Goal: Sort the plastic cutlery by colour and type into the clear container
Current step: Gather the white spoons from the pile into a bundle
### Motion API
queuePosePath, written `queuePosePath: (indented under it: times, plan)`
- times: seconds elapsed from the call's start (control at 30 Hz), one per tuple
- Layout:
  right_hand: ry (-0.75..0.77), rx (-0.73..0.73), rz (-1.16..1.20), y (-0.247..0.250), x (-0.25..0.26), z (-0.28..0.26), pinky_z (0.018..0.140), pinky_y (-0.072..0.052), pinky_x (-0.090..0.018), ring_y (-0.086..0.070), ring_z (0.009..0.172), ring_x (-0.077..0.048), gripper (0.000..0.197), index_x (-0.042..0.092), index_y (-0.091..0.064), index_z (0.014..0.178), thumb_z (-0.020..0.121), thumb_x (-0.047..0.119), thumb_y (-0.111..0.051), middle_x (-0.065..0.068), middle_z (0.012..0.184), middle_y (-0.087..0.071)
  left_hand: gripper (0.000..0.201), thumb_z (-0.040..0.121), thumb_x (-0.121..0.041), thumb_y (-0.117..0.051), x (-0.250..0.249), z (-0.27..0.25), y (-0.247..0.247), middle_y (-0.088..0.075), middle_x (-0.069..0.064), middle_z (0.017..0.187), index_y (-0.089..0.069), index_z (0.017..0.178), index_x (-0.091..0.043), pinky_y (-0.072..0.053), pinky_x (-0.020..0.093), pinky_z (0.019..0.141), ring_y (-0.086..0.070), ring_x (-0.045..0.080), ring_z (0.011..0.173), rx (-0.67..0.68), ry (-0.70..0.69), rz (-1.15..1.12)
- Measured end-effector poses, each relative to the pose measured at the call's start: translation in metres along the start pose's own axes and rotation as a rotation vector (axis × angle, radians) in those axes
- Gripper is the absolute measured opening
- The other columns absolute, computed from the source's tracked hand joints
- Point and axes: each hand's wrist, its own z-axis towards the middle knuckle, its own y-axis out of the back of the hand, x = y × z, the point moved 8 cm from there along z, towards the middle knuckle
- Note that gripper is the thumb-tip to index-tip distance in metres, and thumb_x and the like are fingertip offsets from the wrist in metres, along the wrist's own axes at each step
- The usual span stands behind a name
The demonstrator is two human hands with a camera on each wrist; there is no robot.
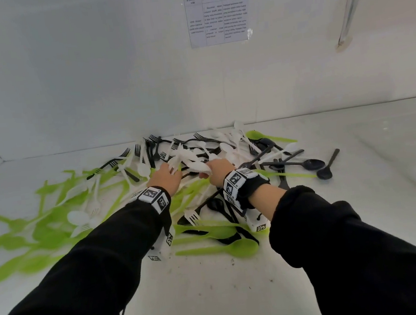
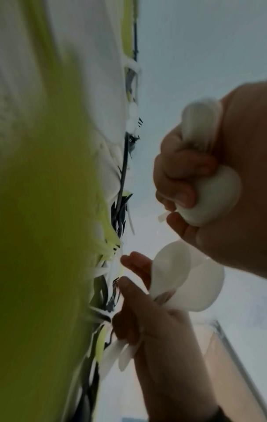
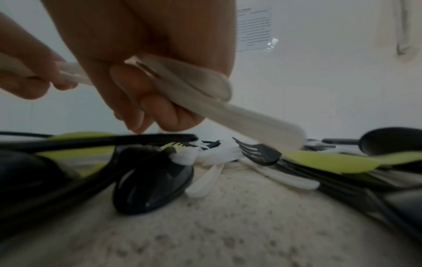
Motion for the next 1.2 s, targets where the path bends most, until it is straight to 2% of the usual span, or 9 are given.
queuePosePath:
  times: [0.1,0.3,0.4,0.5,0.57,0.63,0.77,0.97,1.2]
  plan:
    - [0.007,0.089,-0.104,-0.011,0.000,0.007,0.095,-0.045,-0.033,-0.056,0.113,-0.029,0.029,0.011,-0.062,0.119,0.092,0.012,-0.051,-0.013,0.123,-0.060,0.039,0.099,-0.026,-0.031,0.012,0.005,0.001,-0.052,0.024,0.123,-0.052,0.116,0.002,-0.035,0.034,0.087,-0.049,0.034,0.107,0.030,0.057,-0.104]
    - [0.023,0.125,-0.240,-0.020,0.000,0.014,0.081,-0.048,-0.031,-0.062,0.101,-0.026,0.022,0.018,-0.066,0.104,0.082,0.016,-0.063,-0.007,0.105,-0.065,0.035,0.094,-0.012,-0.042,0.026,0.007,0.005,-0.051,0.018,0.131,-0.048,0.126,0.000,-0.036,0.033,0.098,-0.047,0.034,0.121,0.026,0.127,-0.193]
    - [0.031,0.088,-0.203,-0.018,-0.002,0.017,0.084,-0.048,-0.033,-0.061,0.102,-0.027,0.021,0.012,-0.064,0.103,0.086,0.017,-0.055,-0.009,0.102,-0.065,0.030,0.095,-0.013,-0.040,0.023,0.007,0.004,-0.053,0.020,0.124,-0.049,0.122,-0.004,-0.044,0.036,0.094,-0.053,0.037,0.111,0.013,0.106,-0.227]
    - [0.031,0.032,-0.117,-0.008,-0.008,0.016,0.089,-0.045,-0.032,-0.058,0.108,-0.028,0.025,0.007,-0.060,0.110,0.088,0.016,-0.053,-0.012,0.113,-0.063,0.026,0.097,-0.013,-0.039,0.016,0.004,0.000,-0.055,0.015,0.111,-0.051,0.119,-0.007,-0.054,0.038,0.065,-0.060,0.036,0.092,0.018,0.068,-0.294]
    - [0.012,-0.039,-0.003,0.002,-0.015,0.012,0.084,-0.042,-0.028,-0.056,0.108,-0.028,0.029,0.008,-0.059,0.114,0.087,0.012,-0.052,-0.012,0.113,-0.062,0.026,0.097,-0.017,-0.041,0.009,0.002,-0.002,-0.060,0.017,0.109,-0.056,0.114,-0.004,-0.053,0.038,0.070,-0.062,0.037,0.091,0.003,0.031,-0.291]
    - [0.011,-0.188,0.140,0.017,-0.021,0.009,0.079,-0.037,-0.023,-0.056,0.107,-0.028,0.032,0.009,-0.059,0.117,0.086,0.012,-0.053,-0.013,0.112,-0.062,0.028,0.097,-0.020,-0.042,0.001,0.000,-0.005,-0.063,0.021,0.103,-0.060,0.109,-0.003,-0.051,0.041,0.081,-0.062,0.039,0.094,0.013,0.002,-0.303]
    - [0.164,-0.377,0.267,0.036,-0.013,0.003,0.087,-0.037,-0.024,-0.056,0.108,-0.029,0.031,0.005,-0.065,0.112,0.082,0.010,-0.064,-0.016,0.115,-0.059,0.019,0.094,-0.016,-0.044,-0.018,-0.006,-0.016,-0.048,0.003,0.070,-0.059,0.104,-0.011,-0.036,0.026,0.047,-0.048,0.022,0.055,0.142,-0.028,-0.399]
    - [0.196,-0.342,-0.047,0.040,-0.013,-0.002,0.093,-0.048,-0.037,-0.050,0.120,-0.020,0.040,0.016,-0.056,0.125,0.086,0.008,-0.054,0.003,0.140,-0.042,0.025,0.093,-0.008,-0.037,-0.033,-0.012,-0.023,-0.049,0.002,0.071,-0.052,0.077,-0.020,-0.024,0.016,0.034,-0.032,0.014,0.049,0.184,-0.033,-0.541]
    - [0.192,-0.298,-0.100,0.046,-0.018,-0.014,0.089,-0.044,-0.033,-0.051,0.117,-0.024,0.042,0.018,-0.052,0.131,0.089,0.011,-0.053,-0.003,0.135,-0.043,0.026,0.090,-0.007,-0.037,-0.040,-0.011,-0.027,-0.045,0.014,0.080,-0.050,0.071,-0.017,-0.019,0.015,0.036,-0.026,0.014,0.042,0.240,-0.032,-0.584]
